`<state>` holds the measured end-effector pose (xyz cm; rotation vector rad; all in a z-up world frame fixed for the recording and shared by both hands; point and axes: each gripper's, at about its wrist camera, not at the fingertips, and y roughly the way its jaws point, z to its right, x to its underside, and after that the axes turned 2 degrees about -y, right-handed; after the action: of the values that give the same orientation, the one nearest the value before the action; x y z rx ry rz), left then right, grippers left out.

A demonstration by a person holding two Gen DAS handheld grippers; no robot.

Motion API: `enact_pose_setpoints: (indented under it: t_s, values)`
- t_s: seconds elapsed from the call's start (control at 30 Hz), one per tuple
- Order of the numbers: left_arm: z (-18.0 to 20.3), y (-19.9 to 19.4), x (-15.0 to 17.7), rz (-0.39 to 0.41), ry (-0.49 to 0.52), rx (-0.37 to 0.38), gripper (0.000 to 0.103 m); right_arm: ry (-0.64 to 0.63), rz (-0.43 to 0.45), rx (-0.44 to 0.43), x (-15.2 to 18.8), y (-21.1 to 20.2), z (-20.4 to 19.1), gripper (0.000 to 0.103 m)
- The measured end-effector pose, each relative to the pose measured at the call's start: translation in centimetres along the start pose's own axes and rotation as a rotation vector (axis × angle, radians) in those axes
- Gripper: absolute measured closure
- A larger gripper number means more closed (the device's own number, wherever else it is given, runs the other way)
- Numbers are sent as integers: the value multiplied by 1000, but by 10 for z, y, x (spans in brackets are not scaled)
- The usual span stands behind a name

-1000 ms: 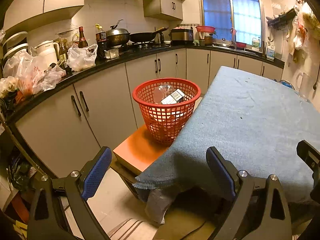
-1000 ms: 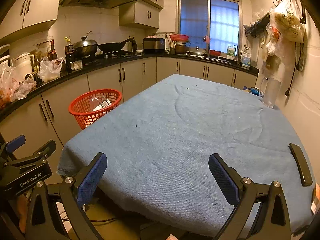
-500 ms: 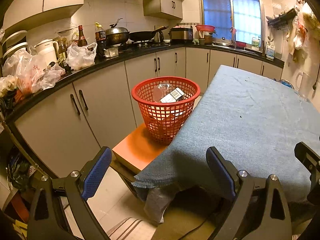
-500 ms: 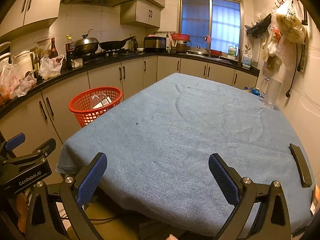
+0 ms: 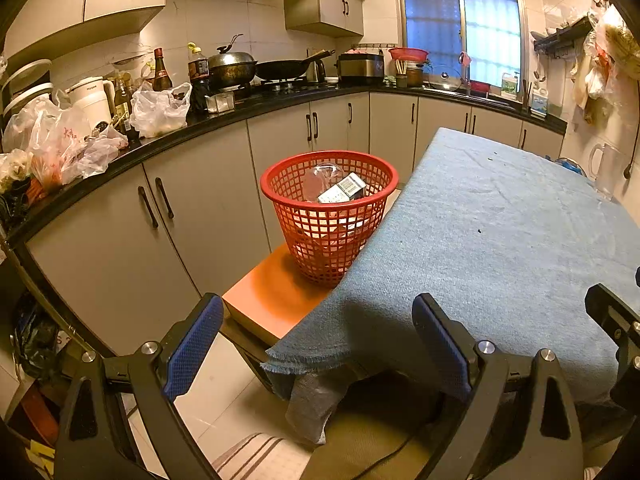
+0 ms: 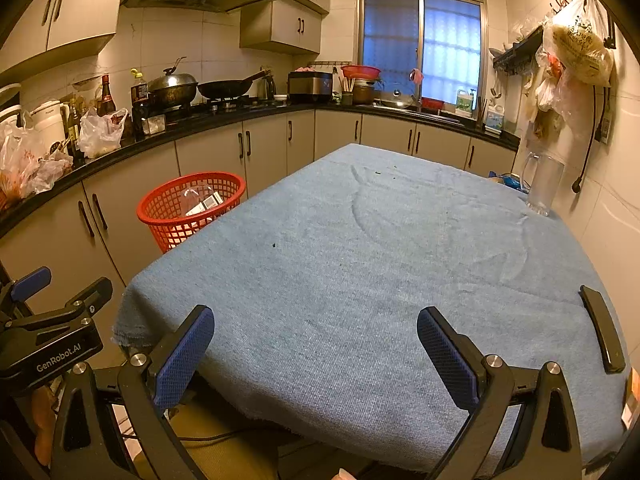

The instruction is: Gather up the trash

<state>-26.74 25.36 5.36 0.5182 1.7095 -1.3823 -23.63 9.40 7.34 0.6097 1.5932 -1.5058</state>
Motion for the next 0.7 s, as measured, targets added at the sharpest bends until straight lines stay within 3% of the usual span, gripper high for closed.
enact_pose_setpoints:
  t_s: [0.7]
  values:
    - [0, 0, 0, -4, -1, 4, 8, 3, -6, -5, 4, 4, -2, 0]
